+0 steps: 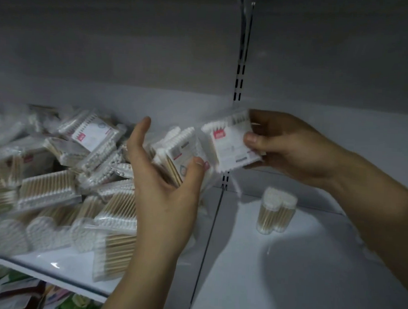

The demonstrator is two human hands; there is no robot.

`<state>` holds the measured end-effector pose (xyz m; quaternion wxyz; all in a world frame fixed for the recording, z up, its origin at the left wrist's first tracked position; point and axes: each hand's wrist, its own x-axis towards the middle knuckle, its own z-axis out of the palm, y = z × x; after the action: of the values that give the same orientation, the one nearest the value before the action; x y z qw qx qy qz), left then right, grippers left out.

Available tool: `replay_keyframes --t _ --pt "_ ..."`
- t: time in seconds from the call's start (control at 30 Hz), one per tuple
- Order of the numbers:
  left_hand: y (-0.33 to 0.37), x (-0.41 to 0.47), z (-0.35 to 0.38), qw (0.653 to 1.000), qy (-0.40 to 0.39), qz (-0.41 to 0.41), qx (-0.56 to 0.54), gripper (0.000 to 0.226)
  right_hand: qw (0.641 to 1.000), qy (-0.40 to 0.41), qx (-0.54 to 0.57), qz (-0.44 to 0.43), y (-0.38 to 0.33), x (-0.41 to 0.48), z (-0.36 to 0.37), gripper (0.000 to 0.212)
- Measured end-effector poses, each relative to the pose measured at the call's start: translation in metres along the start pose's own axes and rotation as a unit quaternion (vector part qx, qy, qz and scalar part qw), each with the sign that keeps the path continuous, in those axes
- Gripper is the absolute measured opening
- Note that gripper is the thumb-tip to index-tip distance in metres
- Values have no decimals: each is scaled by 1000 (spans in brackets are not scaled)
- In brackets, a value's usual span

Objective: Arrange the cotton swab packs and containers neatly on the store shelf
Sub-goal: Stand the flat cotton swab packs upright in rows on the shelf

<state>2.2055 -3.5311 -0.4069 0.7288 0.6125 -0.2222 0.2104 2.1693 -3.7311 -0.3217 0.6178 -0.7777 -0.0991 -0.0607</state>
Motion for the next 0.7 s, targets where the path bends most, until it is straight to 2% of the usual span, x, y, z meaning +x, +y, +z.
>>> replay_keyframes --t 0.13,0.23,0.3,0.37,0.43,0.57,0.6,0.63,0.7 --pt "8 -4 2 1000 14 18 -10 64 999 4 15 -48 -3 -7 10 35" --pt "15 -3 2 997 -21 -17 -77 50 999 27 0 -46 -3 -5 29 44" --pt "16 -1 -2 991 -51 -41 -115 54 997 54 -24 -56 -3 -2 40 49" --pt "17 0 -6 982 -84 -61 -161 60 990 77 -92 -76 -4 -1 46 42" --pt "20 1 -9 976 -98 -66 -182 54 987 88 -107 -76 -3 0 51 37" --pt "18 7 -17 985 -26 -29 -167 25 992 122 -22 -30 19 14 64 6" --pt "18 9 -18 984 -8 -24 -175 23 989 128 -66 -27 29 16 67 10" --pt "17 10 -20 983 6 -19 -180 21 982 110 -150 -30 40 17 69 24" --pt "17 11 -21 984 21 -5 -179 19 943 0 -332 -27 63 16 72 52"
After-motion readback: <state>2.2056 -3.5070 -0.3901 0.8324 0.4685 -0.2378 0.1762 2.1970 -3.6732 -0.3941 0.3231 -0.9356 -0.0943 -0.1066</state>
